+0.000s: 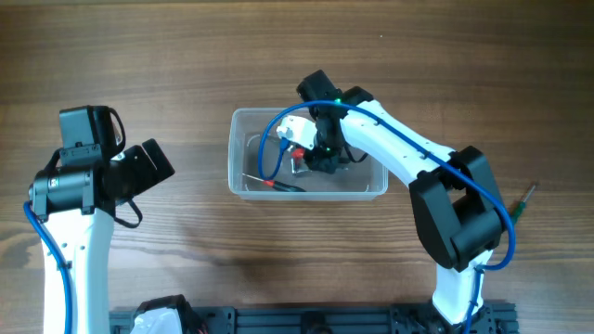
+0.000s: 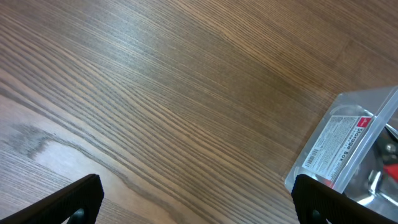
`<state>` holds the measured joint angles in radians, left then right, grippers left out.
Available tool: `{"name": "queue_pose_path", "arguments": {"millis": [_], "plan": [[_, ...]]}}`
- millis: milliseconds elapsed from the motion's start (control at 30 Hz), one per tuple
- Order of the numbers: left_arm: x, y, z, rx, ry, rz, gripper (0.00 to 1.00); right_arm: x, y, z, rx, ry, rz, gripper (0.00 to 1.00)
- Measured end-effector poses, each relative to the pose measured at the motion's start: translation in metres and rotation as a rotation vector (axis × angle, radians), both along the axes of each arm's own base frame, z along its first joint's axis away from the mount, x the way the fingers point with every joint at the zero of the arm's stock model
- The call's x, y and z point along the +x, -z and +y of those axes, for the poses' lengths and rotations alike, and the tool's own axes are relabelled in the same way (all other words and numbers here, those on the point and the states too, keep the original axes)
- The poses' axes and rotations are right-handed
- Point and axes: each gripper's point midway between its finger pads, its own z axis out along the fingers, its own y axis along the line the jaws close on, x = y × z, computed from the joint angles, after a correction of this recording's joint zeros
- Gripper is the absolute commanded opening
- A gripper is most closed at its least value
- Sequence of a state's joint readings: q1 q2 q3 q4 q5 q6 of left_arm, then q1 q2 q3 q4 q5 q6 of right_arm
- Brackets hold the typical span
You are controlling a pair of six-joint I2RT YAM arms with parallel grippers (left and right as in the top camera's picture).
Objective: Pack container
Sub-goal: 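Carry the red shears with the right gripper into the container and release, then move the right gripper to the green-handled screwdriver and grasp it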
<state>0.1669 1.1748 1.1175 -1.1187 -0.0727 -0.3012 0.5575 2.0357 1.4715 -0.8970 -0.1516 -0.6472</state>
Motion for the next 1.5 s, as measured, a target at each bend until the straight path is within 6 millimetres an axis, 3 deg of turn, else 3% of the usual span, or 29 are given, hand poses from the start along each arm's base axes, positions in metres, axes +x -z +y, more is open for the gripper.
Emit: {"name": "queue_pose_path", "arguments": {"millis": [67, 133, 167, 200, 267, 300, 367, 400, 500, 533, 567, 667, 933, 1033, 1100, 1267, 1500], "plan": [[0.000, 0.000, 0.000, 0.000, 0.000, 0.000, 1.00, -0.002, -0.007, -0.003, -0.009, 0.053, 0.013, 0.46], [0.000, 0.000, 0.000, 0.000, 0.000, 0.000, 1.00, 0.003, -0.030, -0.002, 0.010, 0.092, -0.036, 0.50], [0.000, 0.000, 0.000, 0.000, 0.000, 0.000, 1.00, 0.009, -0.047, -0.003, 0.027, 0.126, -0.085, 0.58], [0.000, 0.000, 0.000, 0.000, 0.000, 0.000, 1.00, 0.017, -0.071, -0.004, 0.053, 0.169, -0.153, 0.71], [0.000, 0.000, 0.000, 0.000, 0.000, 0.000, 1.00, 0.031, -0.120, -0.010, 0.113, 0.284, -0.283, 0.83], [0.000, 0.000, 0.000, 0.000, 0.000, -0.001, 1.00, 0.039, -0.157, -0.020, 0.160, 0.378, -0.372, 0.84], [0.000, 0.000, 0.000, 0.000, 0.000, -0.001, 1.00, 0.047, -0.224, -0.059, 0.245, 0.609, -0.516, 0.84], [0.000, 0.000, 0.000, 0.000, 0.000, -0.001, 1.00, 0.047, -0.245, -0.079, 0.273, 0.711, -0.552, 0.84], [0.001, 0.000, 0.000, 0.000, 0.000, -0.005, 1.00, 0.034, -0.277, -0.161, 0.303, 1.104, -0.583, 0.92], [0.001, -0.001, 0.000, -0.001, 0.001, -0.006, 1.00, 0.023, -0.276, -0.199, 0.282, 1.283, -0.564, 0.99], [0.002, -0.001, 0.000, -0.001, 0.001, -0.009, 1.00, 0.011, -0.273, -0.231, 0.255, 1.440, -0.543, 1.00], [0.002, -0.001, 0.000, -0.002, 0.001, -0.010, 1.00, -0.017, -0.255, -0.297, 0.198, 1.807, -0.459, 1.00], [0.005, -0.002, 0.000, 0.005, 0.011, -0.022, 1.00, -0.073, -0.200, -0.394, 0.102, 2.305, -0.306, 1.00], [0.005, -0.002, 0.000, 0.005, 0.012, -0.022, 1.00, -0.083, -0.172, -0.407, 0.073, 2.360, -0.232, 1.00], [0.005, -0.002, 0.000, 0.005, 0.012, -0.022, 1.00, -0.088, -0.142, -0.413, 0.042, 2.383, -0.157, 1.00], [0.005, -0.002, 0.000, 0.005, 0.012, -0.022, 1.00, -0.095, -0.081, -0.415, -0.044, 2.362, 0.005, 1.00], [0.005, -0.002, 0.000, 0.005, 0.012, -0.022, 1.00, -0.085, -0.043, -0.420, -0.085, 2.248, 0.061, 1.00]]}}
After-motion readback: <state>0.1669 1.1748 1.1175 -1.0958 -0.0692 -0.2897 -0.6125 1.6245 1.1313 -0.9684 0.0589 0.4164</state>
